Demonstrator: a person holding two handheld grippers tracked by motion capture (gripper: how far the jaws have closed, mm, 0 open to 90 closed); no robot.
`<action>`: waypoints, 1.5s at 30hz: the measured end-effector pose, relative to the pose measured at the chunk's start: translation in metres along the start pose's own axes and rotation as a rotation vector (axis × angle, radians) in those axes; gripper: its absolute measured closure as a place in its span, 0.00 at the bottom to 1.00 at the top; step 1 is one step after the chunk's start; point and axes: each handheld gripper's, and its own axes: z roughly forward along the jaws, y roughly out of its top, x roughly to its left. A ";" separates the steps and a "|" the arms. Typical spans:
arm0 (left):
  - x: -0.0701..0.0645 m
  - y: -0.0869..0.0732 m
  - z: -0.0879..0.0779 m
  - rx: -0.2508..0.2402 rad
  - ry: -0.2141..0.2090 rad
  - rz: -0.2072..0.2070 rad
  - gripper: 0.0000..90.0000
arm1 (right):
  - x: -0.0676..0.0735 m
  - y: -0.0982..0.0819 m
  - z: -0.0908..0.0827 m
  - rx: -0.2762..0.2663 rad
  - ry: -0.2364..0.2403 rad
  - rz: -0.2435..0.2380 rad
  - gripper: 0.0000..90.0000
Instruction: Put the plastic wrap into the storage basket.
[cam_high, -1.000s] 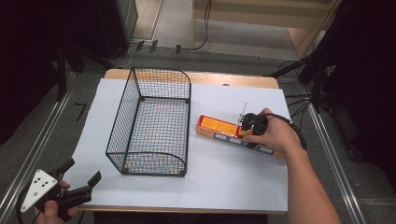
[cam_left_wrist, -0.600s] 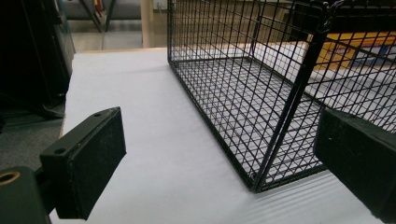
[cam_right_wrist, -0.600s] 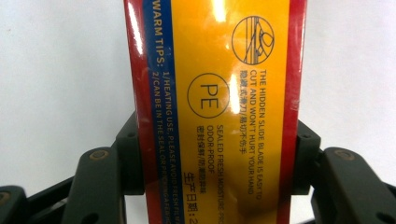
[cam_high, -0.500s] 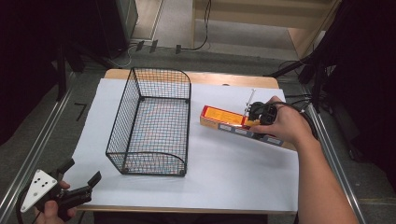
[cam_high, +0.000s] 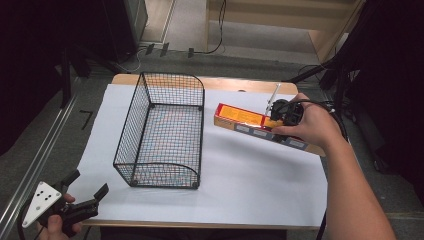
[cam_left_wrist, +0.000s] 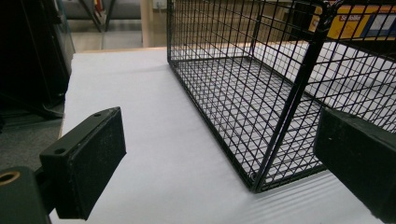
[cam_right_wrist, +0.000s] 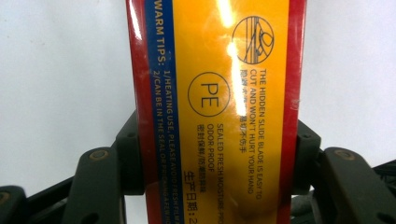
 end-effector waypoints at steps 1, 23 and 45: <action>0.000 0.000 0.000 -0.001 -0.001 0.000 0.03 | 0.000 0.001 -0.001 0.003 -0.001 -0.005 0.46; 0.000 0.000 -0.001 -0.005 -0.001 -0.006 0.03 | 0.007 0.037 -0.027 -0.040 0.005 -0.069 0.46; 0.001 0.000 -0.002 -0.008 -0.010 -0.007 0.03 | 0.030 0.113 -0.025 -0.065 0.022 -0.175 0.46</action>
